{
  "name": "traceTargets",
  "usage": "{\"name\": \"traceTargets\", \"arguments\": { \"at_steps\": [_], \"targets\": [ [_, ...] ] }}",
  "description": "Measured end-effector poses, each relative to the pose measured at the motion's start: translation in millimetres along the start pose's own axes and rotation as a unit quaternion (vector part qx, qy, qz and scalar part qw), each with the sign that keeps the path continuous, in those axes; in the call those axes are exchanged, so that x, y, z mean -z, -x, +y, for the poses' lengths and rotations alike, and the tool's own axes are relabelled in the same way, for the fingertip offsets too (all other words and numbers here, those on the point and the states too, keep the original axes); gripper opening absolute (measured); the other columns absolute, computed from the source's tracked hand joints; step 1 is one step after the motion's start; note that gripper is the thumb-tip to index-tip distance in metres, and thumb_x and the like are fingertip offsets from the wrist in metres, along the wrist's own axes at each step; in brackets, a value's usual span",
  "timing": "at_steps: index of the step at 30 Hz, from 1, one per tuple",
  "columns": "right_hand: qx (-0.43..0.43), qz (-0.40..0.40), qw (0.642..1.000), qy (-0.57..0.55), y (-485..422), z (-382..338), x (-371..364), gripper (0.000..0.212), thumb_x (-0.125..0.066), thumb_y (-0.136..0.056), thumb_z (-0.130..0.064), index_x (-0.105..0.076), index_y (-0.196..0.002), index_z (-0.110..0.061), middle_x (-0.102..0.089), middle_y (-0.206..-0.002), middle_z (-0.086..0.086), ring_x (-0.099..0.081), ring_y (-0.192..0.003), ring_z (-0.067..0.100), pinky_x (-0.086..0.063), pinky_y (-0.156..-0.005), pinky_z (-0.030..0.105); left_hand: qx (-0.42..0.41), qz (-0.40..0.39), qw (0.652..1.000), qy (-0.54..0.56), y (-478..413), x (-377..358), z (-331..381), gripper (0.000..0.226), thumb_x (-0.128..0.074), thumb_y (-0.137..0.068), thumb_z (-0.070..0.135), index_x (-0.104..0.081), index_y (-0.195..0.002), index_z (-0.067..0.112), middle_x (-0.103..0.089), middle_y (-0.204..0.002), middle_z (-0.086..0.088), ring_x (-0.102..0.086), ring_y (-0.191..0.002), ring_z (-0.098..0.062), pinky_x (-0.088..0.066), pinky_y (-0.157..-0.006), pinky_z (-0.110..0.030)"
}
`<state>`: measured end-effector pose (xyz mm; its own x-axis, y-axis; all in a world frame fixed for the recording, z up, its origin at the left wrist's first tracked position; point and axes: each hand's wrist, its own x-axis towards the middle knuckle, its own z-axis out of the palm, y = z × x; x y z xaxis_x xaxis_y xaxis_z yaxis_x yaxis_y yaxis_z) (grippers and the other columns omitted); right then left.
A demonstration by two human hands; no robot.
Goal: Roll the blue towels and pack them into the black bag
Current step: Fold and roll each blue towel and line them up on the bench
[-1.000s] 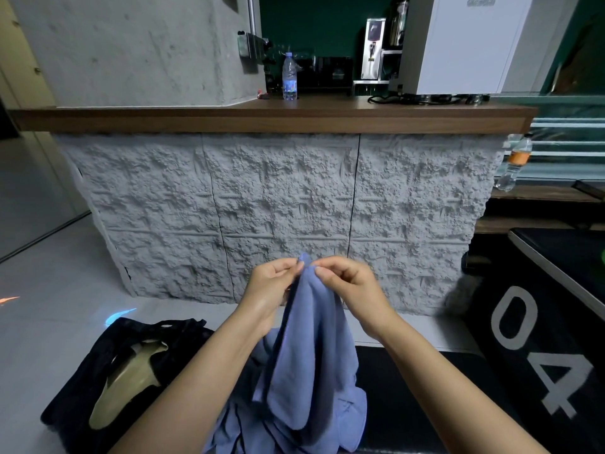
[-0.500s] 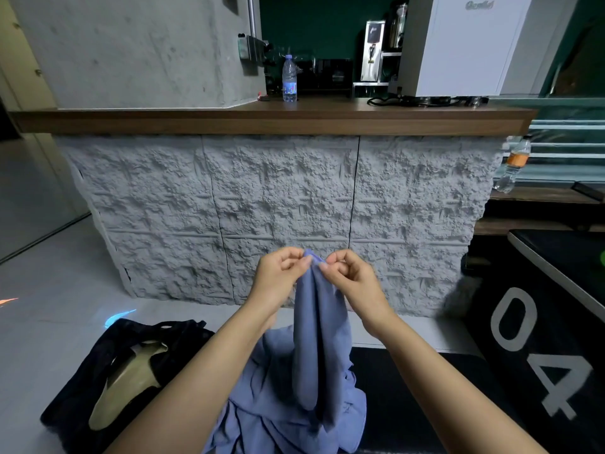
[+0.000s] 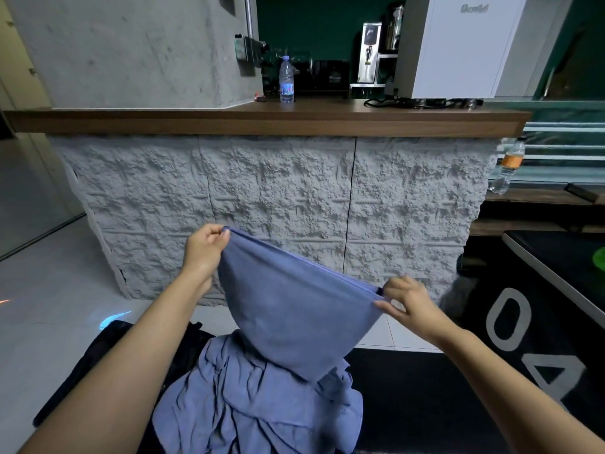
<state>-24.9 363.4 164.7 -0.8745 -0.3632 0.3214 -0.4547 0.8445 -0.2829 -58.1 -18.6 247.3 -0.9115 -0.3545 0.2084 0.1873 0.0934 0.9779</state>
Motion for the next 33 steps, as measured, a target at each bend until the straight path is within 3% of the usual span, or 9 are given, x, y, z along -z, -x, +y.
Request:
{"name": "traceTargets", "arguments": {
  "at_steps": [3, 9, 12, 15, 19, 21, 25, 29, 33],
  "targets": [
    [-0.001, 0.018, 0.999, 0.041, -8, 17, 6, 0.027, -0.055, -0.091, -0.042, -0.069, -0.08, -0.022, -0.059, -0.117, -0.006, -0.046, -0.107, 0.023, -0.042, -0.086, 0.039, 0.009, 0.011, 1.0, -0.023, 3, 13, -19, 0.02, -0.052, -0.093, 0.002, -0.055, -0.078, 0.015, -0.056, -0.071, -0.002, -0.046, -0.061, -0.008, -0.037, -0.056, -0.017],
    [-0.134, 0.146, 0.959, -0.204, -29, -9, 36, 0.008, -0.07, -0.084, -0.012, -0.074, -0.091, -0.015, -0.068, -0.082, -0.004, -0.058, -0.073, 0.0, -0.041, -0.067, 0.006, 0.0, -0.001, 1.0, 0.013, 9, 26, -24, 0.012, -0.058, -0.091, 0.006, -0.063, -0.102, 0.005, -0.063, -0.085, -0.002, -0.055, -0.074, -0.006, -0.043, -0.069, -0.016],
    [-0.147, 0.18, 0.935, -0.268, -36, -6, 42, 0.021, -0.069, -0.084, -0.007, -0.068, -0.102, -0.019, -0.065, -0.079, 0.0, -0.06, -0.072, 0.008, -0.048, -0.069, 0.013, 0.008, -0.015, 0.997, 0.072, 11, 27, -17, 0.008, -0.057, -0.092, 0.012, -0.063, -0.09, 0.017, -0.068, -0.081, 0.004, -0.058, -0.071, -0.004, -0.045, -0.066, -0.017],
    [-0.194, 0.134, 0.936, -0.26, -38, -1, 40, 0.013, -0.068, -0.084, -0.01, -0.064, -0.078, -0.02, -0.066, -0.075, 0.0, -0.063, -0.074, 0.015, -0.048, -0.07, 0.026, 0.067, -0.033, 0.994, 0.085, 14, 30, -18, 0.008, -0.057, -0.091, 0.008, -0.064, -0.094, 0.006, -0.07, -0.068, 0.007, -0.061, -0.065, -0.006, -0.048, -0.066, -0.022],
    [-0.221, 0.098, 0.802, -0.546, -35, -9, 41, 0.017, -0.059, -0.091, -0.015, -0.057, -0.074, -0.017, -0.056, -0.068, -0.001, -0.051, -0.061, 0.009, -0.043, -0.057, 0.015, 0.17, -0.053, 0.968, 0.175, 10, 40, -15, 0.012, -0.053, -0.09, 0.004, -0.062, -0.084, 0.01, -0.07, -0.063, 0.002, -0.065, -0.055, -0.007, -0.053, -0.052, -0.018],
    [-0.271, 0.102, 0.77, -0.568, -39, -12, 36, 0.024, -0.063, -0.089, -0.016, -0.053, -0.067, -0.016, -0.048, -0.061, 0.004, -0.04, -0.054, 0.014, -0.037, -0.047, 0.016, 0.219, -0.041, 0.963, 0.151, 11, 36, -17, 0.01, -0.056, -0.088, 0.006, -0.063, -0.083, 0.011, -0.07, -0.06, 0.002, -0.065, -0.051, -0.007, -0.053, -0.049, -0.019],
    [-0.309, 0.175, 0.774, -0.524, -52, -48, 28, 0.027, -0.066, -0.086, -0.005, -0.055, -0.063, -0.012, -0.051, -0.052, -0.001, -0.046, -0.041, 0.005, -0.045, -0.043, 0.016, 0.201, -0.013, 0.974, 0.099, 23, 1, -17, 0.004, -0.063, -0.086, 0.007, -0.066, -0.083, 0.01, -0.07, -0.063, 0.0, -0.064, -0.054, -0.008, -0.053, -0.05, -0.018],
    [-0.254, 0.136, 0.804, -0.52, -62, -103, 20, 0.019, -0.068, -0.084, -0.005, -0.061, -0.067, -0.011, -0.058, -0.059, 0.001, -0.052, -0.048, 0.008, -0.048, -0.048, 0.02, 0.123, -0.064, 0.99, 0.037, 55, -55, -1, 0.005, -0.067, -0.083, 0.006, -0.069, -0.086, 0.004, -0.063, -0.066, -0.004, -0.055, -0.054, -0.01, -0.048, -0.05, -0.017],
    [-0.227, 0.123, 0.822, -0.508, -66, -138, 18, 0.018, -0.07, -0.083, -0.008, -0.059, -0.069, -0.011, -0.058, -0.063, 0.003, -0.056, -0.053, 0.009, -0.052, -0.05, 0.022, 0.07, -0.091, 0.993, -0.027, 73, -91, 5, 0.004, -0.072, -0.077, 0.011, -0.074, -0.08, 0.009, -0.07, -0.074, -0.008, -0.061, -0.066, -0.014, -0.054, -0.071, -0.032]
  ]
}}
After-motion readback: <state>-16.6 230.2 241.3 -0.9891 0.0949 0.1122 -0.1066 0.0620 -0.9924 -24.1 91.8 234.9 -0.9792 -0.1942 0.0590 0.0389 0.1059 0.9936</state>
